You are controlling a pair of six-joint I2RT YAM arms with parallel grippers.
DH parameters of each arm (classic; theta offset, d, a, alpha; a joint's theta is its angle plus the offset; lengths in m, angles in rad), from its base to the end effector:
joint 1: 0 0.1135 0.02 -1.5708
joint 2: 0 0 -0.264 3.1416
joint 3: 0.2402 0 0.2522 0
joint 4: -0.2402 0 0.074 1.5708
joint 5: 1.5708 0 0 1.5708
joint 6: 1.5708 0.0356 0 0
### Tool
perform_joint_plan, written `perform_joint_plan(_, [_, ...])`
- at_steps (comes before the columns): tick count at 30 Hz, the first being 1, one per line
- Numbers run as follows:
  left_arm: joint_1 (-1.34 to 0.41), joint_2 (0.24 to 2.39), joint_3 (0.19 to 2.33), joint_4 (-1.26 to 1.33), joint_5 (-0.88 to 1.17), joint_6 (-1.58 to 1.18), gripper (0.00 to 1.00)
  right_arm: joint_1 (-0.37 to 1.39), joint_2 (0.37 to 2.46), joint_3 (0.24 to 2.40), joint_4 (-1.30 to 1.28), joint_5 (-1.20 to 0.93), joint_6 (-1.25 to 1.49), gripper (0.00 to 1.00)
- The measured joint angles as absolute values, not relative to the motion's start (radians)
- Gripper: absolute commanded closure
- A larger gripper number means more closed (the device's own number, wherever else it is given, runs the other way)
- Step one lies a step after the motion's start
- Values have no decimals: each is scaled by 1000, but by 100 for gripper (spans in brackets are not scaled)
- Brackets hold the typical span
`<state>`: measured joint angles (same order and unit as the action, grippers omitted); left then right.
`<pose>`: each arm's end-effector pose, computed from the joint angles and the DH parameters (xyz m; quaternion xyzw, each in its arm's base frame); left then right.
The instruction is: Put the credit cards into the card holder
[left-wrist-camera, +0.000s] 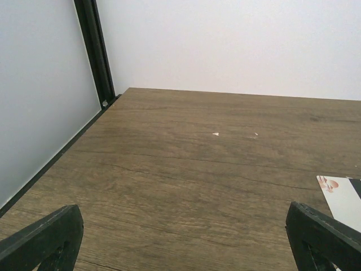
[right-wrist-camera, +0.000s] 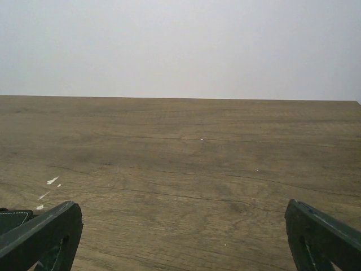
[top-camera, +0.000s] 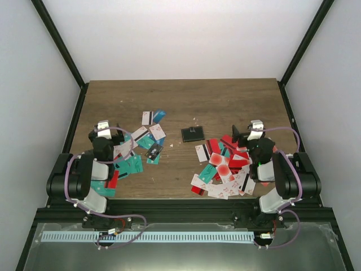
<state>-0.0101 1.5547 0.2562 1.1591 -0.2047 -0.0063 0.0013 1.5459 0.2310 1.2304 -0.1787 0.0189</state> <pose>0.2473 0.0047 0.1425 -0.0656 0.7508 0.0717 0.6533 0.2421 0.0066 0.1464 -0.0539 0.7339 0.0725 0.6732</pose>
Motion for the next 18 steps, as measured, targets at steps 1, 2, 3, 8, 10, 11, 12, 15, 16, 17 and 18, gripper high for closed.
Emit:
perform_joint_plan(1, [-10,1555,256,1159,-204,-6,0,1,1546,231,1230,-179,19,0])
perform_joint_plan(2, [-10,1555,256,1159,-205,-6,0,1,1546,231,1230,-179,19,0])
perform_joint_plan(3, [-10,1555,256,1159,-205,-6,0,1,1546,231,1230,-179,19,0])
perform_joint_plan(8, [-10,1555,256,1159,-204,-6,0,1,1546,231,1230,-179,19,0])
perform_joint_plan(10, [-10,1555,256,1159,-204,-6,0,1,1546,231,1230,-179,19,0])
perform_joint_plan(11, [-10,1555,256,1159,-203,-5,0,1,1546,231,1230,-179,19,0])
perform_joint_plan(12, [-10,1555,257,1159,-201,-5,0,1,1546,231,1230,-179,19,0])
perform_joint_plan(15, [-10,1555,257,1159,-197,-4,0,1,1546,231,1230,-177,19,0])
perform_joint_plan(16, [-9,1555,257,1159,-191,-3,0,1,1546,231,1230,-175,19,0])
perform_joint_plan(17, [-7,1555,257,1159,-180,-1,0,1,1546,231,1230,-173,19,0])
perform_joint_plan(18, [-6,1555,257,1158,-172,1,0,1,1546,231,1230,-171,19,0])
